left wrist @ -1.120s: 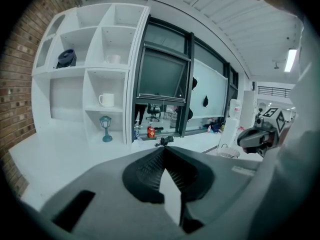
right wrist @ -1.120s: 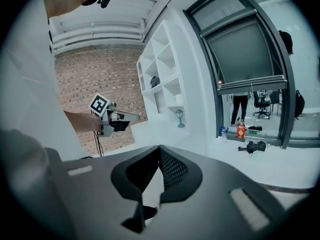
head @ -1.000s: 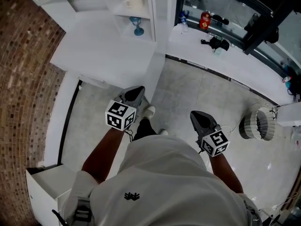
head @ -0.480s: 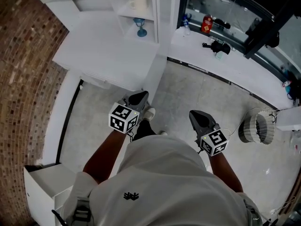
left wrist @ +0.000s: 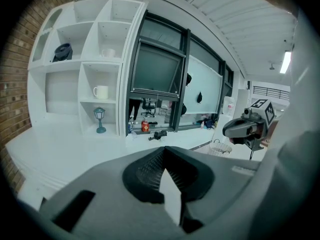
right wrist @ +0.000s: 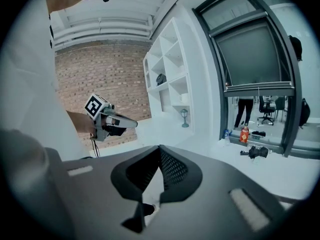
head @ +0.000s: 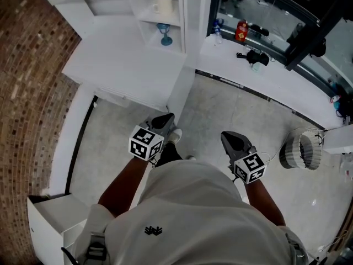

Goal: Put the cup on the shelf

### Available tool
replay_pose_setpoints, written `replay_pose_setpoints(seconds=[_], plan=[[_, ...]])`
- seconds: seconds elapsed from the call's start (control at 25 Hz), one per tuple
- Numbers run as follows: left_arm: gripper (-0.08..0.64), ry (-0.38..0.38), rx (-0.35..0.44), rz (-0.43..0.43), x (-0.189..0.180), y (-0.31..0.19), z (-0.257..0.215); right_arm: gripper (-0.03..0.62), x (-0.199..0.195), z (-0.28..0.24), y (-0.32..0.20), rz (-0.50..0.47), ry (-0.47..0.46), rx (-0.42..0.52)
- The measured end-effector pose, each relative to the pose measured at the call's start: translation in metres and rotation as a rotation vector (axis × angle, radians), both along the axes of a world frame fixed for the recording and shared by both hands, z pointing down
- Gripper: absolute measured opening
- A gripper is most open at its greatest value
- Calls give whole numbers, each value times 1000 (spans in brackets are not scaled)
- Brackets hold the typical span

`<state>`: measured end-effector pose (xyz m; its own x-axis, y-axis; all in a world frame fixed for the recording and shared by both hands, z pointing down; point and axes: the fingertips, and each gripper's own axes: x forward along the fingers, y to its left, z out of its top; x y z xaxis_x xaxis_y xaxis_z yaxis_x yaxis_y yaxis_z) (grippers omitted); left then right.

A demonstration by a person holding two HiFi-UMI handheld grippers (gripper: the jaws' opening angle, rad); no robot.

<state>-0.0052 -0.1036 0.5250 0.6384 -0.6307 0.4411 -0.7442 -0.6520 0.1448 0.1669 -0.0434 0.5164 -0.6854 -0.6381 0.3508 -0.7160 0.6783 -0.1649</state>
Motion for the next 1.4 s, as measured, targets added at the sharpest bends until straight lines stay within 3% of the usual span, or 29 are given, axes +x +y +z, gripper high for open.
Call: replay_pose_setpoints(seconds=[0.72,1.4], plan=[[6,-15,-24,38,8,12,13,11,-2,4,3,-9,9,-1],[6,-9,-32,46,8,-8,16,11,-4,5,-19,-15,7,-4]])
